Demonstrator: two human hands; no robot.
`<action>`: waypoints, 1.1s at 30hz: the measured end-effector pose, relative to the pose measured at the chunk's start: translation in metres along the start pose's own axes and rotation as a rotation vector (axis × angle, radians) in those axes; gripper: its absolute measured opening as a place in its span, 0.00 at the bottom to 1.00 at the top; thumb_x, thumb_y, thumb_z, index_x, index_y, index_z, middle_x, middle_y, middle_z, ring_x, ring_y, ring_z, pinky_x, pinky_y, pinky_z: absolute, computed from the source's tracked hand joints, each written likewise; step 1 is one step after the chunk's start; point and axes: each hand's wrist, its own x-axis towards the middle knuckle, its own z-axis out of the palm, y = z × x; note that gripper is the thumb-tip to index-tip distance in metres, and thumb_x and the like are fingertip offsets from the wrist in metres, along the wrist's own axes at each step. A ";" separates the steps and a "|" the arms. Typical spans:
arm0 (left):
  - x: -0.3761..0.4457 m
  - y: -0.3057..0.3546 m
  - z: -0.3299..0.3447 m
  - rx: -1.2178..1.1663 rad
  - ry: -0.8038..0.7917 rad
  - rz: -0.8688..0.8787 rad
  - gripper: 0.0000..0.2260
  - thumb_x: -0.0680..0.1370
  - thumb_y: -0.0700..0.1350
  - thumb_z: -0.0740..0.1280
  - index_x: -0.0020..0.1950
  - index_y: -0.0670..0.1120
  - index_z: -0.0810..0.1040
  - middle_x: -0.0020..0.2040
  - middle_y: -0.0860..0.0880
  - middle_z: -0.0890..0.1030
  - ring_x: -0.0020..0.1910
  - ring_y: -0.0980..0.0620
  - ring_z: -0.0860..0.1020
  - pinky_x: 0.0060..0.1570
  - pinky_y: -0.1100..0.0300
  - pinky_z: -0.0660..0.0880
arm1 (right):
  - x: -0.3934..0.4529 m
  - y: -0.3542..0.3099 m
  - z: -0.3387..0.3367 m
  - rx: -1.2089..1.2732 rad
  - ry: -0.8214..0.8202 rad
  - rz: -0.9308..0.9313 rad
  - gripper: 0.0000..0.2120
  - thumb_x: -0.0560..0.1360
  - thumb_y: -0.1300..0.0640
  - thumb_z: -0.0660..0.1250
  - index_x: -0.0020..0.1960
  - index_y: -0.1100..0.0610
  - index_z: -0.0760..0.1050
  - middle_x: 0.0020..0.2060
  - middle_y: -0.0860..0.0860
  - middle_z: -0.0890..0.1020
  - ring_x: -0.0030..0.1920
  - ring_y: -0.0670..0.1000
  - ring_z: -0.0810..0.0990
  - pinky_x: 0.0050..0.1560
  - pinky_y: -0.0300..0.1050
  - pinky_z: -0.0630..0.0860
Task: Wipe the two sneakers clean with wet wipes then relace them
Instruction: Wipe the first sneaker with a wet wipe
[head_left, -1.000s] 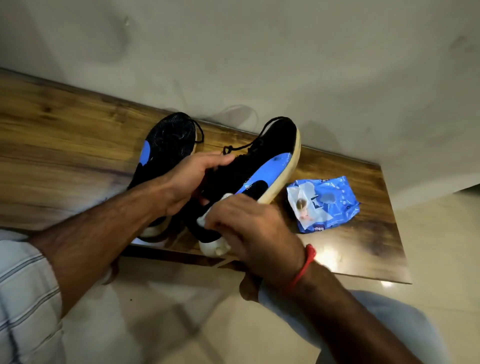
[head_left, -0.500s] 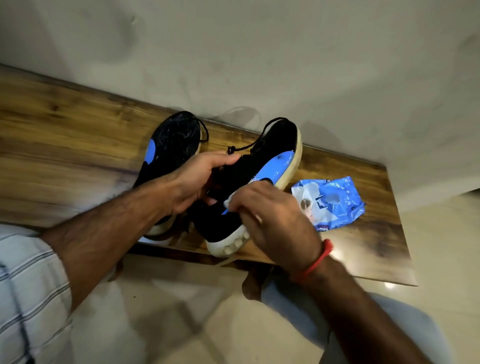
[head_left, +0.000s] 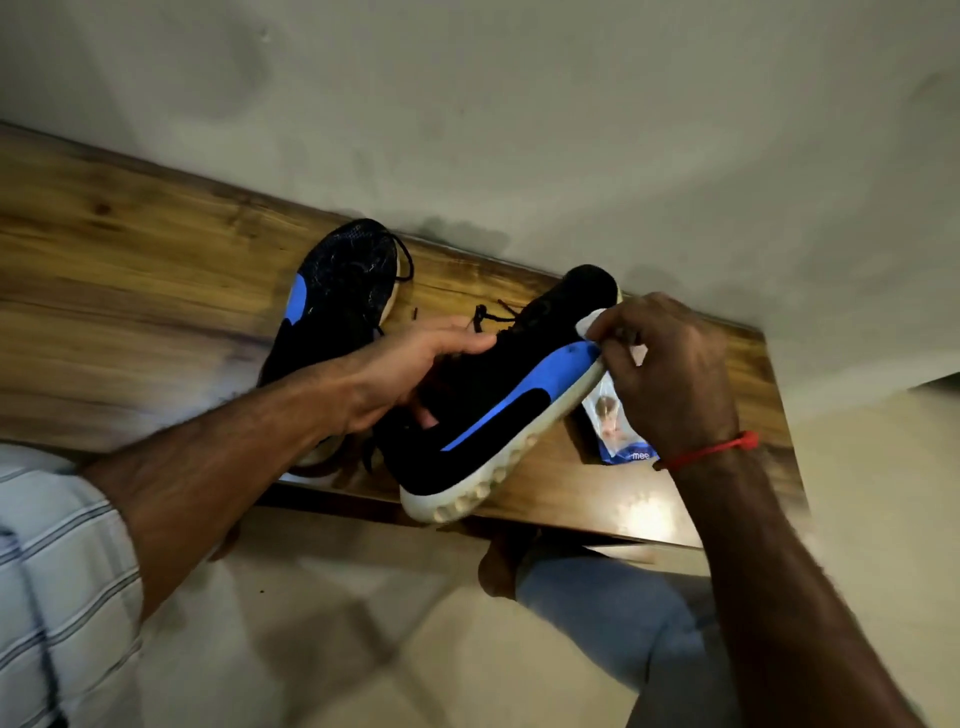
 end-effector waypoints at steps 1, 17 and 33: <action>0.000 -0.001 0.000 0.061 -0.004 0.023 0.09 0.82 0.51 0.64 0.51 0.46 0.77 0.43 0.49 0.79 0.38 0.54 0.80 0.25 0.62 0.71 | -0.003 -0.003 0.002 0.022 -0.040 0.004 0.08 0.68 0.68 0.69 0.42 0.57 0.81 0.39 0.43 0.78 0.41 0.45 0.76 0.46 0.32 0.68; 0.006 -0.011 -0.010 1.461 -0.142 0.506 0.05 0.82 0.52 0.65 0.56 0.58 0.71 0.55 0.58 0.80 0.56 0.55 0.77 0.61 0.50 0.73 | -0.014 0.008 0.006 0.203 -0.472 0.276 0.12 0.73 0.64 0.72 0.40 0.47 0.82 0.39 0.45 0.84 0.42 0.45 0.82 0.45 0.40 0.76; 0.007 -0.028 0.021 1.594 0.132 0.223 0.38 0.72 0.77 0.57 0.69 0.49 0.72 0.67 0.52 0.75 0.72 0.51 0.65 0.70 0.33 0.57 | -0.024 -0.002 0.014 0.515 -0.581 0.572 0.05 0.76 0.66 0.70 0.51 0.60 0.83 0.42 0.55 0.83 0.36 0.45 0.80 0.34 0.34 0.76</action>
